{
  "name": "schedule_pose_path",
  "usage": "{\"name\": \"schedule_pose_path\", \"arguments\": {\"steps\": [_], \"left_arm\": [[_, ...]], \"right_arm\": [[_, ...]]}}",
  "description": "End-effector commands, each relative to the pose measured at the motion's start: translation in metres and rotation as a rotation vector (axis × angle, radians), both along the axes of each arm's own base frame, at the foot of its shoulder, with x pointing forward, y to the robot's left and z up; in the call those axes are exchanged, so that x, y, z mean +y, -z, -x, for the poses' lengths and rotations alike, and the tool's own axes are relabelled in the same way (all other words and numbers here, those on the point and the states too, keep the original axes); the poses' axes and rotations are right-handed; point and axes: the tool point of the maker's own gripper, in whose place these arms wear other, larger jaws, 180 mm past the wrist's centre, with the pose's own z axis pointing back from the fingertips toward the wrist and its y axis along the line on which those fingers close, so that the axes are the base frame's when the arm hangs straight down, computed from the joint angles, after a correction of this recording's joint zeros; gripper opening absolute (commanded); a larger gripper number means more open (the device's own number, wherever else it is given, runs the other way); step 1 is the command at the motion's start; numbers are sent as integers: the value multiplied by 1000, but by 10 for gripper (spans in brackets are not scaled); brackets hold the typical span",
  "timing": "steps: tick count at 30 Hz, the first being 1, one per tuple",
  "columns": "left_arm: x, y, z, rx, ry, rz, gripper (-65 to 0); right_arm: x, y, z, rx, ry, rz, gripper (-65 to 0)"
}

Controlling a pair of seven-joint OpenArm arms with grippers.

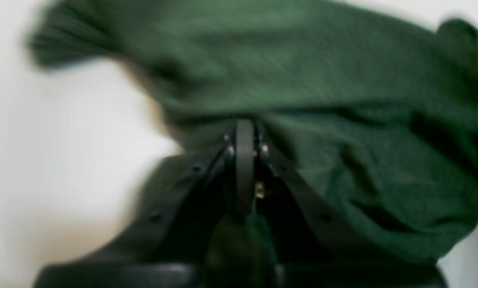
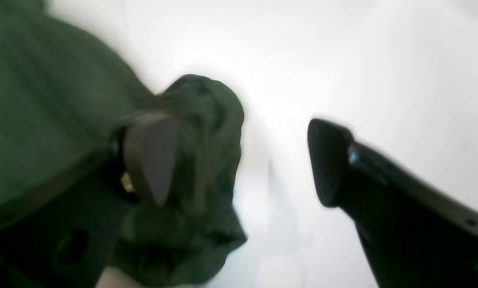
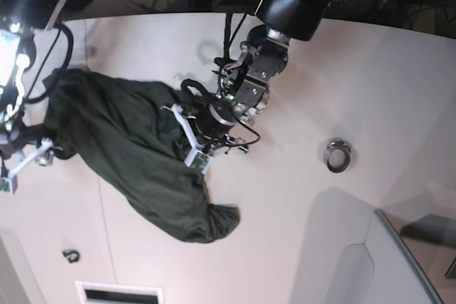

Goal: Layout the t-shirt on the table in an organized manner, then fold the t-shirt properly

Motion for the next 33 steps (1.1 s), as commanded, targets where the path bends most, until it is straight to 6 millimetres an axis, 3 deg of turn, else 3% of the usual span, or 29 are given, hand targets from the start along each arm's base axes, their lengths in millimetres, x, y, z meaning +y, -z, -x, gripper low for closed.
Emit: {"name": "schedule_pose_path", "arguments": {"steps": [1,4,6,7,13,17,23,31,33], "left_arm": [[-2,3,-2,0,17,-7,-650],[2,33,16,79,47,-61,-650],[8,41,23,100,43,-70,-650],[19,52,35,127,36,-85,-650],[37,52,58,114,32,-91,-650],[47,46,49,98,-9,-83,-650],[57,48,46,104,-40,-85,-650],[69,51,47,107,-42,-106,-650],[74,56,53,117,-43,-117,-650]], "right_arm": [[-9,0,-16,-20,9,-9,-162],[-27,36,-41,17,38,-80,-162],[-31,56,-45,56,56,-126,-162],[-30,63,-44,77,50,-143,-162],[4,85,-29,126,-59,-207,-162],[13,87,-25,116,-67,-211,-164],[12,51,-31,20,-95,-125,-164],[24,82,-36,80,-79,-215,-164],[16,83,-36,71,-71,-210,-164]]}}
